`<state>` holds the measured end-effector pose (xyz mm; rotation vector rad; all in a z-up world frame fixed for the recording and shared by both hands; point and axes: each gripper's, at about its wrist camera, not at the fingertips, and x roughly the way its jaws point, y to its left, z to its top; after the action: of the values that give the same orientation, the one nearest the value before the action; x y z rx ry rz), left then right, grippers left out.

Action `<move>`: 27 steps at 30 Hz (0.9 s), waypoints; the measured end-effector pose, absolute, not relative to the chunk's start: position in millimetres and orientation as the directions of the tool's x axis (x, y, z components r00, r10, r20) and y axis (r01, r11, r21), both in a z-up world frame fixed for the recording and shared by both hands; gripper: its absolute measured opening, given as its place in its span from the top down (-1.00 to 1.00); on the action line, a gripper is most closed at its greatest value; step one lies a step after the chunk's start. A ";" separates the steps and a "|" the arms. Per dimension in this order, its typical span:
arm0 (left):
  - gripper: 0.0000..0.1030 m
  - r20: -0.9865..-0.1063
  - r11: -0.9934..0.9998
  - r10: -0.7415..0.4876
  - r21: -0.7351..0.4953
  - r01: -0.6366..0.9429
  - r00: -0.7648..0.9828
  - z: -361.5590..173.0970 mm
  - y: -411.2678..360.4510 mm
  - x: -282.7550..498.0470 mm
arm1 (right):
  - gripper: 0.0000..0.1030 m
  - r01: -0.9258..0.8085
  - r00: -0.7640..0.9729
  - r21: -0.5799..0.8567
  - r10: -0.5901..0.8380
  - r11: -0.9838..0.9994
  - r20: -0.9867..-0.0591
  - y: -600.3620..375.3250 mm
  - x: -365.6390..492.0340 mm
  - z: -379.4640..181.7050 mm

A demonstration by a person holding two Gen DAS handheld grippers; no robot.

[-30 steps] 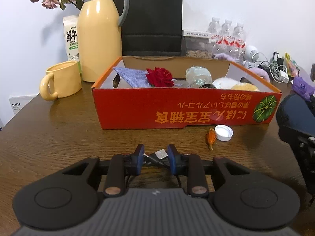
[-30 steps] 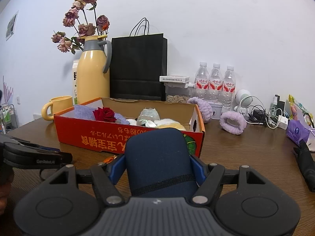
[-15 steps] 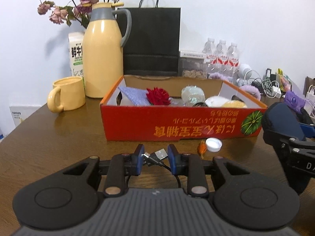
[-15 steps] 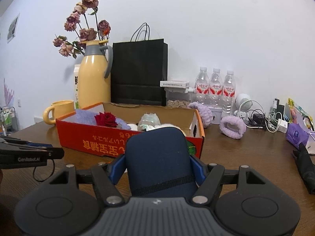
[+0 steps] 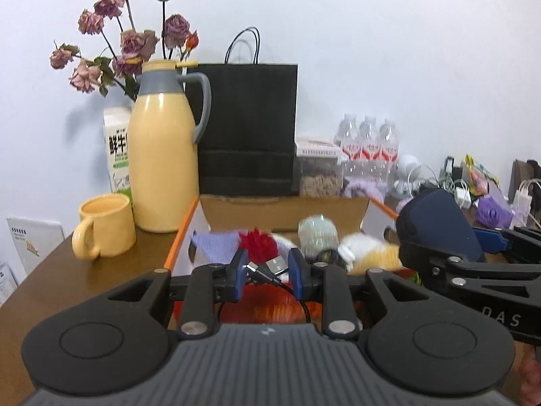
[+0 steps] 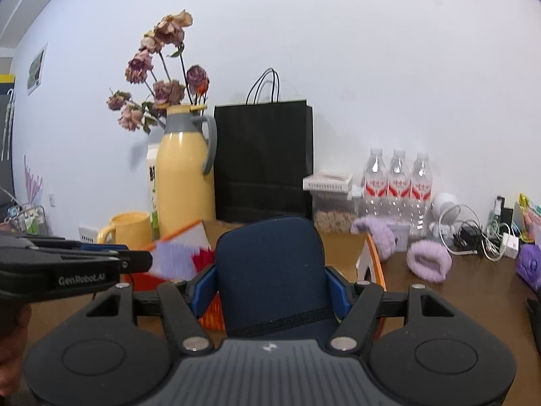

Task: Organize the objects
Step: 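Release the cable into the box with the left tool while the right tool drops the pouch in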

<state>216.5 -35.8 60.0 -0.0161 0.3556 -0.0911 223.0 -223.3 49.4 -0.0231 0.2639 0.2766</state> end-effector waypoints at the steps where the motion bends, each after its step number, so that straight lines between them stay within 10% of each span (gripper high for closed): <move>1: 0.48 -0.342 0.996 -0.092 -0.034 0.085 0.935 63.2 -35.9 221.4 | -0.27 -0.271 0.928 0.017 0.266 0.962 -0.259 -221.8 228.5 52.9; 27: 0.29 -0.449 0.996 -0.089 -0.042 0.078 0.889 35.7 -30.0 380.4 | -0.34 -0.210 0.861 0.047 0.208 0.977 -0.464 -219.6 397.6 16.4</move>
<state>380.4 -30.0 35.7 -0.0230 0.4678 -0.0866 397.6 -219.6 16.4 -0.0048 0.4862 0.2189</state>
